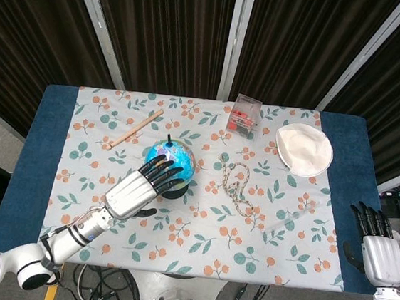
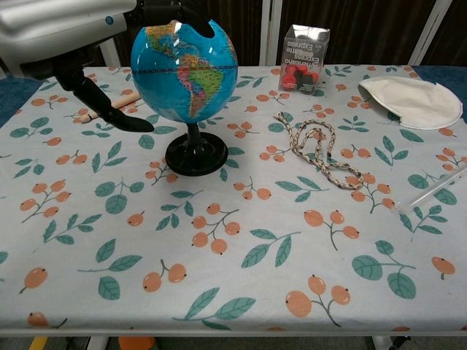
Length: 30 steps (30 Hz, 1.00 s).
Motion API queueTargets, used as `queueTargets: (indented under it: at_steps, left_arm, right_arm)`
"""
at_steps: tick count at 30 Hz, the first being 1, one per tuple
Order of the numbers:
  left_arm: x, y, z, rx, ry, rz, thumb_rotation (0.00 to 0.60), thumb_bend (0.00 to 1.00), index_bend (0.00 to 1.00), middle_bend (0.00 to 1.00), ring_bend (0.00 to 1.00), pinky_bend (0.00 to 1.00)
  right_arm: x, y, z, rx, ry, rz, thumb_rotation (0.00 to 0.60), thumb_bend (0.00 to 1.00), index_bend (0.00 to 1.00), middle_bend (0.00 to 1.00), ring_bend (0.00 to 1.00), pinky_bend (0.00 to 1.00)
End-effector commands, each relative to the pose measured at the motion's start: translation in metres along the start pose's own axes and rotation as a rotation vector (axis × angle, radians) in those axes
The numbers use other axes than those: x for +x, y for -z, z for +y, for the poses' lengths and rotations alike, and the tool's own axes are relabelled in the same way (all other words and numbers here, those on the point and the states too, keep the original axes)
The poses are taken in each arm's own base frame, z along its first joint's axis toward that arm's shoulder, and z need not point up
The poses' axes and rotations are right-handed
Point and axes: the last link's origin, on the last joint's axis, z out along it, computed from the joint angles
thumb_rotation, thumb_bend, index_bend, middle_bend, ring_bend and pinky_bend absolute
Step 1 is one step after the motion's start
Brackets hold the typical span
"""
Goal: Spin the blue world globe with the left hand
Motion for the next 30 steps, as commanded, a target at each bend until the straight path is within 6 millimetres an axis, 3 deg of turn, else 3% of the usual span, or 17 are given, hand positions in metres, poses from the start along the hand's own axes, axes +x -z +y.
queueTargets:
  at_steps: [1, 21, 30]
  left_arm:
    - [-0.001, 0.0, -0.002, 0.009, 0.001, -0.002, 0.6, 0.13, 0.15, 0.07, 0.04, 0.05]
    - [-0.002, 0.017, -0.02, 0.084, 0.002, -0.023, 0.6, 0.13, 0.15, 0.07, 0.04, 0.04]
    - [0.002, 0.038, -0.041, 0.178, -0.013, -0.047, 0.6, 0.13, 0.16, 0.12, 0.04, 0.04]
  right_arm:
    - [0.0, 0.0, 0.0, 0.001, 0.0, -0.001, 0.6, 0.34, 0.0, 0.0, 0.0, 0.0]
    - [-0.003, 0.0, -0.002, 0.004, 0.005, -0.01, 0.6, 0.34, 0.0, 0.0, 0.0, 0.0]
    - [-0.003, 0.0, -0.002, 0.004, 0.009, -0.009, 0.6, 0.34, 0.0, 0.0, 0.0, 0.0]
